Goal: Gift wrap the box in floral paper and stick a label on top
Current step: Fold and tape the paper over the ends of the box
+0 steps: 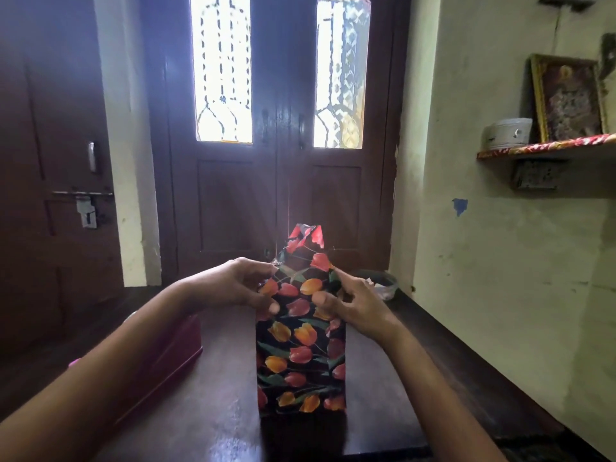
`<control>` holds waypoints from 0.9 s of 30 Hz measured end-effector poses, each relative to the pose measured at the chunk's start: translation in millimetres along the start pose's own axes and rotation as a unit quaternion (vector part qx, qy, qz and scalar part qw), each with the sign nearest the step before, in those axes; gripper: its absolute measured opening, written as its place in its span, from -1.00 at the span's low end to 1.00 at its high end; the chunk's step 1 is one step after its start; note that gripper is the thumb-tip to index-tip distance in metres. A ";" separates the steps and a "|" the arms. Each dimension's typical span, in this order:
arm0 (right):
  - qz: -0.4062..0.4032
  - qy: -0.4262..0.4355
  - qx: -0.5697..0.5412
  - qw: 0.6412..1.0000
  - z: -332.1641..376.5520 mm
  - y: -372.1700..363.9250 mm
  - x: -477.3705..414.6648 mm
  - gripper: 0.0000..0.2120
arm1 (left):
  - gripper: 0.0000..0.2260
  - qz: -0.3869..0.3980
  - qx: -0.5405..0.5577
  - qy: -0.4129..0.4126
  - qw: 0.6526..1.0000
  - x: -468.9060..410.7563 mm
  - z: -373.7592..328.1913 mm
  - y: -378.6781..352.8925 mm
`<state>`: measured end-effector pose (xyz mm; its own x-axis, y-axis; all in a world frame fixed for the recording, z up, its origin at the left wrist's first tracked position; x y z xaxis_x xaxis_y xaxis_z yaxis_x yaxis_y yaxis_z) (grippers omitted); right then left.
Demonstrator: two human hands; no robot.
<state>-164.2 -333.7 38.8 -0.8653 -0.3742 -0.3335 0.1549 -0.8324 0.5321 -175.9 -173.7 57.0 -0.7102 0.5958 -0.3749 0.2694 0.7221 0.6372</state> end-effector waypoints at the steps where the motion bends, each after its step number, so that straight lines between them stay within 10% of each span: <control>1: -0.002 0.004 0.015 1.000 1.3 0.2 0.8 -0.36 | -0.72 0.001 0.007 -0.002 1.000 0.7 -0.9 0.2; 4: -0.011 0.006 0.059 0.998 6.7 3.9 -2.1 -0.68 | -0.65 0.026 0.015 -0.005 1.000 2.5 -8.1 -0.9; 12: 0.014 0.008 0.094 0.995 13.9 -12.6 -9.5 -0.41 | -0.46 0.003 -0.013 0.010 1.000 5.2 -15.6 3.7; 19: 0.066 0.005 0.123 0.990 15.8 -13.0 -8.0 -0.79 | -0.23 -0.025 -0.048 -0.059 0.997 -11.8 -48.9 -2.5; 27: 0.157 -0.037 0.090 0.983 19.1 -12.5 -3.9 -0.60 | -0.80 -0.105 -0.079 -0.168 0.977 6.6 -75.6 -8.5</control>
<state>-171.9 -314.0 48.4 -0.8212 -0.5655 -0.0768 0.3394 -0.5922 0.7308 -232.0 -202.5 100.0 -0.4781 0.5410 -0.6919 0.0183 0.7937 0.6080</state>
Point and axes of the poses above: each hand's wrist, its own x-axis away from the middle knuckle, its own y-axis out of the back of the hand, z = x × y, the point moved 8 cm from there along -x, towards the middle knuckle, and after that the axes turned 14 degrees about -y, right-handed, at the moved point
